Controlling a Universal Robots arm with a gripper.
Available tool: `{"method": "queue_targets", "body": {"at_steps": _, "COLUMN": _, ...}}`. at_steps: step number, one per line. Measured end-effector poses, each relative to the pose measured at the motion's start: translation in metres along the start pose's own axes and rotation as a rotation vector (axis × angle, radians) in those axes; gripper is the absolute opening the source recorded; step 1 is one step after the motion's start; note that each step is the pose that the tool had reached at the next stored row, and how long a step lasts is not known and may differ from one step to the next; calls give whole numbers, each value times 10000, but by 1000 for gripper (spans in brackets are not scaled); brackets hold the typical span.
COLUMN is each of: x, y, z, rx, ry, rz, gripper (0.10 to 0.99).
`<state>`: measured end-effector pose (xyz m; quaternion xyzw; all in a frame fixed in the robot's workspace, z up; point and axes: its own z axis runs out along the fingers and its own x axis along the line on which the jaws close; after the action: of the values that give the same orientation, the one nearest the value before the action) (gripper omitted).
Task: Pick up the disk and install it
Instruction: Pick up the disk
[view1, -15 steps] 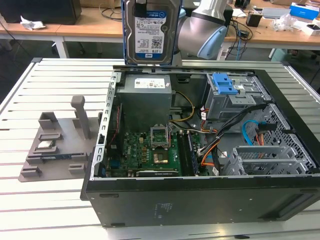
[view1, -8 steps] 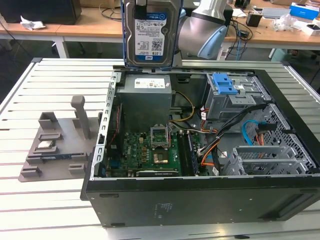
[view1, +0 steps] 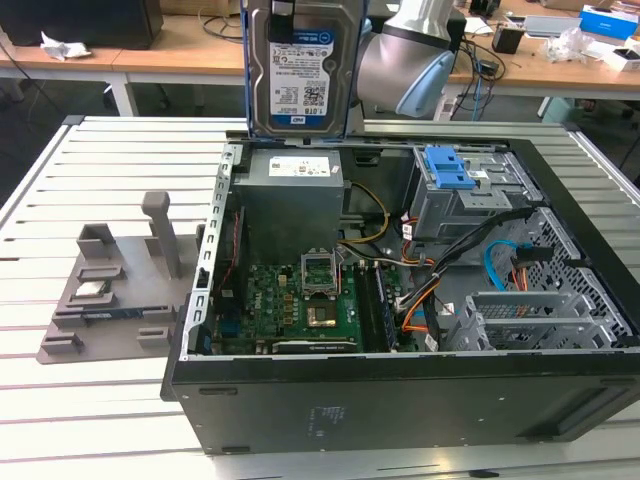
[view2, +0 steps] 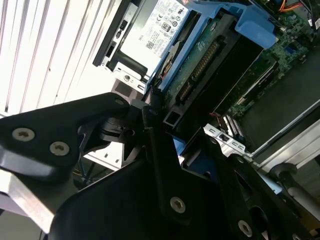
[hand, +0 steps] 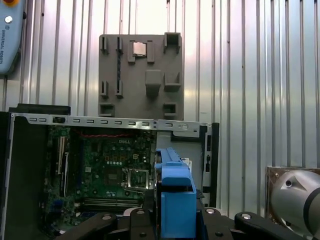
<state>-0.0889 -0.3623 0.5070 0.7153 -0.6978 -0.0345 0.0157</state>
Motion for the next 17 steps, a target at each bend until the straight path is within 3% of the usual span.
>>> {"method": "queue_targets", "body": {"at_steps": 17, "x": 151, "y": 2, "z": 24, "rx": 0, "ry": 0, "rz": 0, "gripper": 365}}
